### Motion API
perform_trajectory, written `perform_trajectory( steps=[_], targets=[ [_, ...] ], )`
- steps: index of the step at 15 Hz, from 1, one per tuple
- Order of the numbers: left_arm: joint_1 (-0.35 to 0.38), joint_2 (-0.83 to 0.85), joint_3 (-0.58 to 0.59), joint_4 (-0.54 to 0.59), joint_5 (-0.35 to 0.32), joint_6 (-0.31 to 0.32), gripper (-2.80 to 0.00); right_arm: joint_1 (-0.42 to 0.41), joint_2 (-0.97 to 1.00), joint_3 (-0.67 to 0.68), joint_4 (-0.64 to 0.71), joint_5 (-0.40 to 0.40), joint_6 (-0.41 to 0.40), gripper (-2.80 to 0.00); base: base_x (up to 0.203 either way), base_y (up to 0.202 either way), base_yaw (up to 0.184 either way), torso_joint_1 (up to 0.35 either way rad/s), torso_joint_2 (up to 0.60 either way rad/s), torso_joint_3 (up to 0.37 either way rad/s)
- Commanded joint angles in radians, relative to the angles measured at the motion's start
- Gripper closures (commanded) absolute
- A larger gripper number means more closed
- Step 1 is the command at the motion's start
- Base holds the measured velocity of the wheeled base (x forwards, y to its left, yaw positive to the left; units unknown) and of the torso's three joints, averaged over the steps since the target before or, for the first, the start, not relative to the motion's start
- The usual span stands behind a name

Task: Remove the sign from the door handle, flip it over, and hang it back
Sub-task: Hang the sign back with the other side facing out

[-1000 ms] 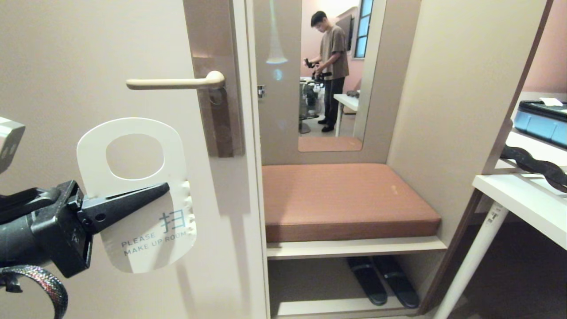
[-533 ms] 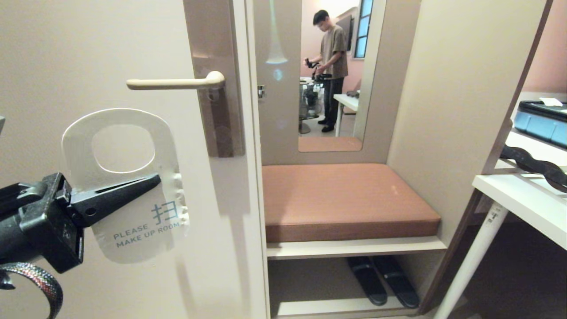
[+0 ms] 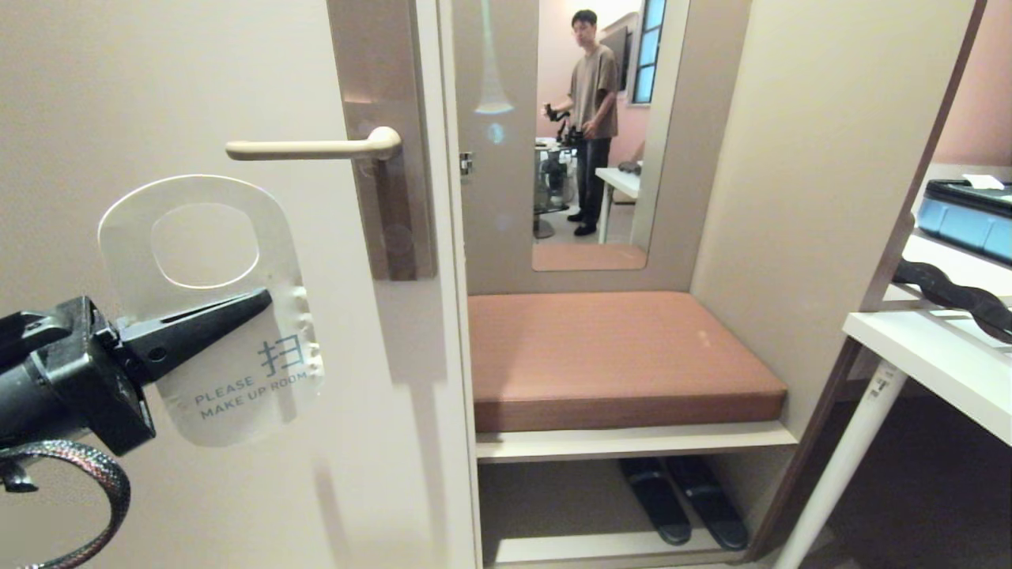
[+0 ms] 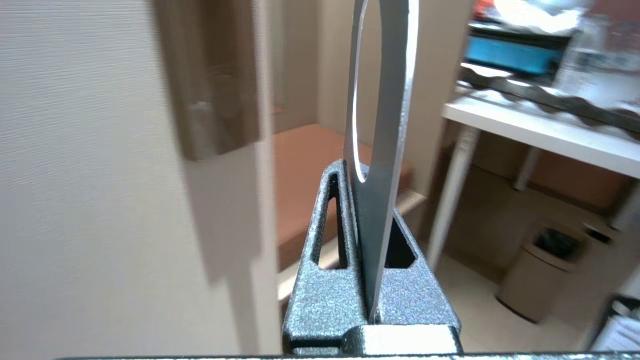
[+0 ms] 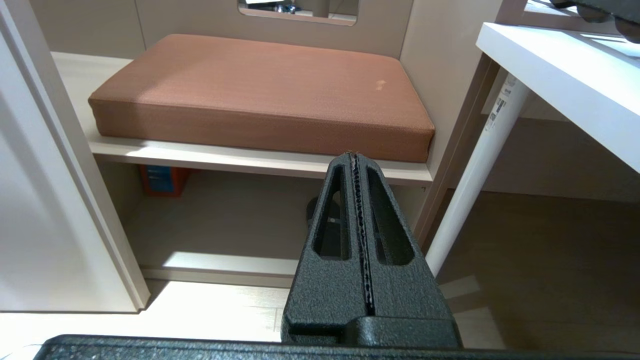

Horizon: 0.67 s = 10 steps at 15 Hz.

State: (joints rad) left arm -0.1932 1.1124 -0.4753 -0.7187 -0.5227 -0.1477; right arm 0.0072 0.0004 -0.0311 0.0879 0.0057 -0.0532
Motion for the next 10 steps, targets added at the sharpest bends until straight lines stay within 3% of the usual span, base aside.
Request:
perform_trajectory(
  steps=[1, 4, 8, 10],
  targets=[
    [0.000, 0.001, -0.002, -0.004, 0.026, 0.000, 0.00, 0.000, 0.000, 0.000, 0.000, 0.000, 0.000, 0.00, 0.000, 0.000, 0.000, 0.000, 0.00, 0.000],
    [0.000, 0.004, -0.002, -0.001, 0.087, 0.012, 0.00, 0.000, 0.000, 0.000, 0.000, 0.000, 0.000, 0.00, 0.000, 0.000, 0.000, 0.000, 0.00, 0.000],
    [0.000, 0.016, -0.046, 0.016, 0.159, 0.092, 0.00, 0.000, 0.000, 0.000, 0.000, 0.000, 0.000, 0.00, 0.000, 0.000, 0.000, 0.000, 0.00, 0.000],
    [0.000, 0.022, -0.105, 0.091, 0.194, 0.105, 0.00, 0.000, 0.000, 0.000, 0.001, 0.000, 0.000, 0.00, 0.000, 0.000, 0.000, 0.000, 0.00, 0.000]
  ],
)
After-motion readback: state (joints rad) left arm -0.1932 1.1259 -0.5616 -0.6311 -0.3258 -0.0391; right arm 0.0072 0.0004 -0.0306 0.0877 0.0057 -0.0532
